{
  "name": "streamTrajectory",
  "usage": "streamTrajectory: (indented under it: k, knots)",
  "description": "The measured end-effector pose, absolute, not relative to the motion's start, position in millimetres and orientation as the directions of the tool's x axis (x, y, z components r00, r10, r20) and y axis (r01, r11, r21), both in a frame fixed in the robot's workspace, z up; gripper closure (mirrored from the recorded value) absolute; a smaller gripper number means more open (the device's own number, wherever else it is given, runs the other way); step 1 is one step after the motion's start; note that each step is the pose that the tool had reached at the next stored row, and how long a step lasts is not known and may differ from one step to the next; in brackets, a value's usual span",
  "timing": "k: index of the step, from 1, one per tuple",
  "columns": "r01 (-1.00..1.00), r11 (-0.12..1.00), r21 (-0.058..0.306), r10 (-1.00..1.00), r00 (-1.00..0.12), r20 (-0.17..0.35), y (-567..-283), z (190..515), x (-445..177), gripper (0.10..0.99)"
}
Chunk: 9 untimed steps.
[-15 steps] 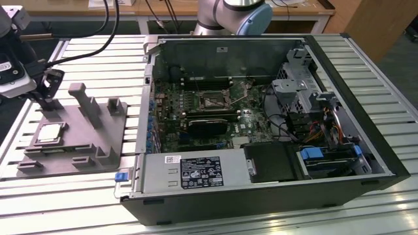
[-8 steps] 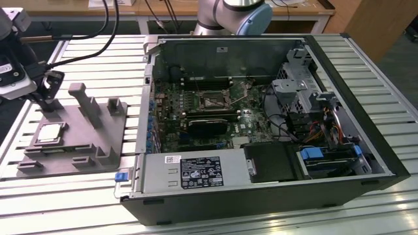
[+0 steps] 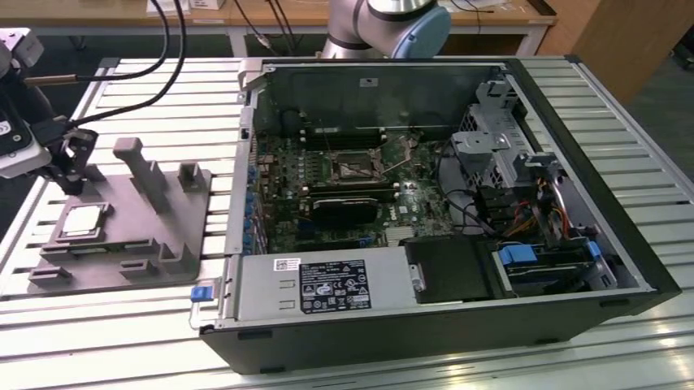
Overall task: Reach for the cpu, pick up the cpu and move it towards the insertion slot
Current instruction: 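Pick up the cpu and move it towards the insertion slot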
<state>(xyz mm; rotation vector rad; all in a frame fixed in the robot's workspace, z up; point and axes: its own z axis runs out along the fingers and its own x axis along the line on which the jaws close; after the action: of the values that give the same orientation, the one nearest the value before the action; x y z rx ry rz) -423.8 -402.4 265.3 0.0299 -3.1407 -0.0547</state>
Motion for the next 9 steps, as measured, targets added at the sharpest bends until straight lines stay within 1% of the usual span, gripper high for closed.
streamTrajectory:
  k: [9]
  knots:
    - [-0.019,0.999,0.035,-0.019,-1.000,0.000,-402.4,259.5,-427.9,0.980]
